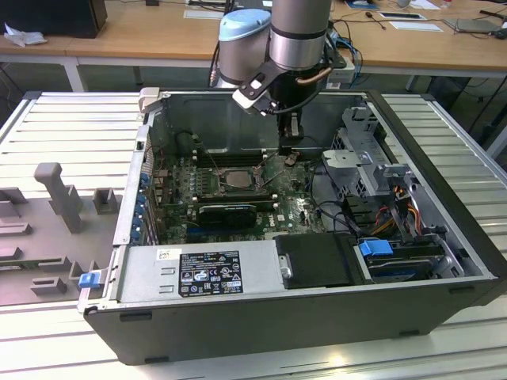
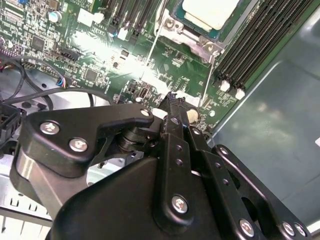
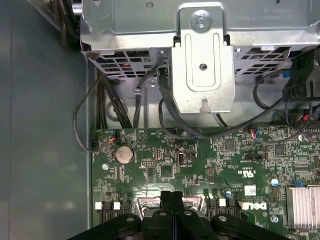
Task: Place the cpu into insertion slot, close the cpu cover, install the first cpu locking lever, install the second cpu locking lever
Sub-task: 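Close the cpu cover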
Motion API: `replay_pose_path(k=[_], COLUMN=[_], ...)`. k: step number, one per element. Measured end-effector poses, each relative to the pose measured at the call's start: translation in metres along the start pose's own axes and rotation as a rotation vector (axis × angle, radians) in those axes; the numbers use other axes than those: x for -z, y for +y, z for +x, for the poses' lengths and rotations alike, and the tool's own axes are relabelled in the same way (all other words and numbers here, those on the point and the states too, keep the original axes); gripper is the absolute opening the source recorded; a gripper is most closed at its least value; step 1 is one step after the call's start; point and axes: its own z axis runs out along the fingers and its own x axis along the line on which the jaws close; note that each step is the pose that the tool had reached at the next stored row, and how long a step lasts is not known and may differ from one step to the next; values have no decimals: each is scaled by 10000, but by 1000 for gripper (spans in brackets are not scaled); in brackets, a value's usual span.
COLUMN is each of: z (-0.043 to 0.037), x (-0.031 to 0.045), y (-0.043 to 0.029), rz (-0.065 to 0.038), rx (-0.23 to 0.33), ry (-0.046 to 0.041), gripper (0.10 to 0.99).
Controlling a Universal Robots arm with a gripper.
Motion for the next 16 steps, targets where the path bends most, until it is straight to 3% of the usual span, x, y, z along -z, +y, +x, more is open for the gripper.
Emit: replay_pose_path(k=[11,16], z=[-3,0], x=[-53,-74], y=[4,97], rz=[-7,15], rx=[3,4], ry=[-1,0], gripper=[106,106])
